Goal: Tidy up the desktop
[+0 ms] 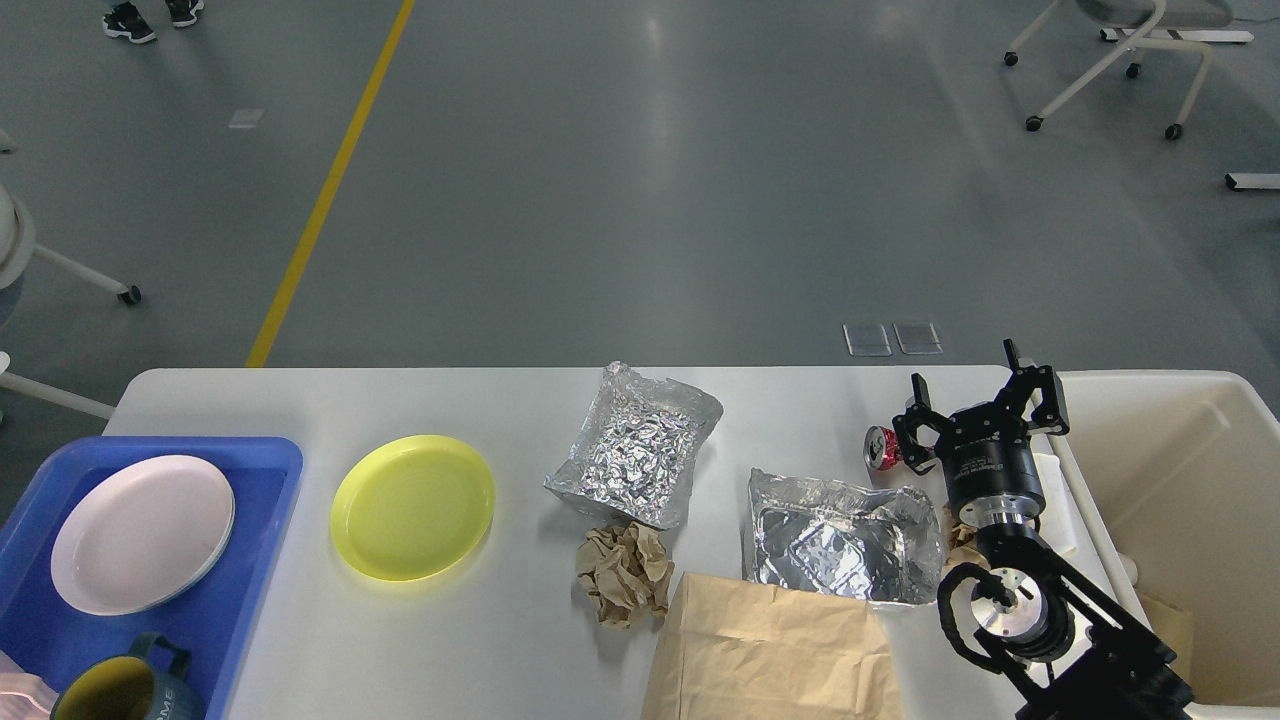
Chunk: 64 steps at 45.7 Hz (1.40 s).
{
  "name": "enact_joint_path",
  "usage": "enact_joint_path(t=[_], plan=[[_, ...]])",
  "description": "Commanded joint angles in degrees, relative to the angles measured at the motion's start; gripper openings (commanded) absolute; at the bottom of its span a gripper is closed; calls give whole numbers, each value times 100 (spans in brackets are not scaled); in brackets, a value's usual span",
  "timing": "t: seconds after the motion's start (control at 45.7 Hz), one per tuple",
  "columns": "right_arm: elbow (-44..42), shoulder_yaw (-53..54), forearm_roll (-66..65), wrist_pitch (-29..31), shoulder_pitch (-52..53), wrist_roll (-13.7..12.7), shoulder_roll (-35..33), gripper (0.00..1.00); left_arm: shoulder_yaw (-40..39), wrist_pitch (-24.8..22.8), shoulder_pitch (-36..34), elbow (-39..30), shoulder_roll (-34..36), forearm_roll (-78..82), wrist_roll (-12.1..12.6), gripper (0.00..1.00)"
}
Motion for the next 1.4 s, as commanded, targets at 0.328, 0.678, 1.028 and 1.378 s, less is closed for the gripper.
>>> enact_joint_path(t=[0.328,0.678,1.028,1.378], plan=[[0,0,0,0,0,0,-1,100,97,730,95,-209,80,-779,26,96],[0,0,0,0,0,0,-1,100,1562,-465,-2153,-297,485,-797,140,96],[0,0,0,0,0,0,8,100,3753,-710,-5230,-1167,-1351,-814,149,96],[0,0,0,0,-9,0,8,100,5010,-710,-7946,-3258,-3381,-2298,149,96]])
